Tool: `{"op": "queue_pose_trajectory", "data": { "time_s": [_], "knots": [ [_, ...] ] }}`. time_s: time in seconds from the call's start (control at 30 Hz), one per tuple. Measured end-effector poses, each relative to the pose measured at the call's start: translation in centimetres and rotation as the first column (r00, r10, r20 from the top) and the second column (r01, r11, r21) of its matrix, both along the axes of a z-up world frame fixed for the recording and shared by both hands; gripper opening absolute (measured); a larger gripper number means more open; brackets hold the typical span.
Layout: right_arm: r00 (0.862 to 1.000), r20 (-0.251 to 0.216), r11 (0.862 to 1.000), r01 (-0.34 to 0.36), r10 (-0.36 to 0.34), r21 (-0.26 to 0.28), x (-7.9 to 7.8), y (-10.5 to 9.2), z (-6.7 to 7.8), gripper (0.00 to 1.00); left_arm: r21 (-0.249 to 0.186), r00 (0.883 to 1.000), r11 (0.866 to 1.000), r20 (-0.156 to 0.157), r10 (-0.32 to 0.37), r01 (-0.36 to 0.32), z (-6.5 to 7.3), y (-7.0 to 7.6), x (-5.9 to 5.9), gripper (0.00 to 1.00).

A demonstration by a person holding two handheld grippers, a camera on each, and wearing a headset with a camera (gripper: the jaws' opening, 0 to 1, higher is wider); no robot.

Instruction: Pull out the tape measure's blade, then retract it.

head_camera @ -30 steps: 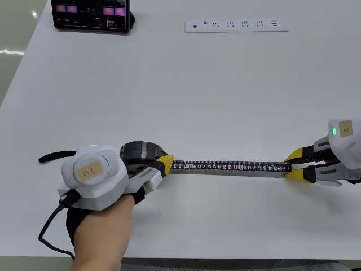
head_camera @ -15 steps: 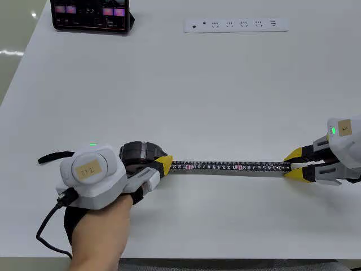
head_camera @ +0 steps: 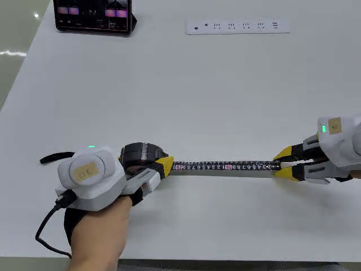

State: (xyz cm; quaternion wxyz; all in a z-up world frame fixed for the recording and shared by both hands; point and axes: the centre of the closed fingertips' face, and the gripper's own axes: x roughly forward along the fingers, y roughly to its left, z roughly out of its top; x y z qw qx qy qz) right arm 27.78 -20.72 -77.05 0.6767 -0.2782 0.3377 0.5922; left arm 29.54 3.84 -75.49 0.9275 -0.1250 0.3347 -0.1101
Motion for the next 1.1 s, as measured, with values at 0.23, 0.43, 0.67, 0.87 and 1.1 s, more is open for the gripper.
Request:
{"op": "queue_pose_trajectory", "data": {
  "time_s": [0.23,0.43,0.67,0.87,1.1],
  "knots": [
    [1.000,-0.015,1.000,-0.005,0.005,0.013,-0.2,1.0,-0.2,0.11,-0.004,1.000,1.000,0.008,-0.003,0.003,0.0,-0.1,0.0,0.60],
    [1.000,-0.023,1.000,-0.002,0.002,0.028,-0.1,1.5,-0.3,0.11,-0.017,1.000,1.000,0.016,-0.003,0.003,0.1,0.0,0.0,0.60],
    [0.999,-0.048,0.997,0.016,-0.012,0.076,-0.1,2.3,0.1,0.11,-0.011,1.000,1.000,0.018,-0.005,0.005,0.1,-0.1,0.0,0.60],
    [0.998,-0.055,0.996,0.002,0.003,0.085,-0.1,3.6,0.1,0.11,-0.011,1.000,1.000,0.016,-0.004,0.005,0.0,0.0,0.0,0.59],
    [0.998,-0.061,0.995,-0.010,0.016,0.098,-0.2,4.7,-0.1,0.11,-0.019,1.000,1.000,0.015,-0.002,0.003,0.1,0.0,0.0,0.60]
  ]
}}
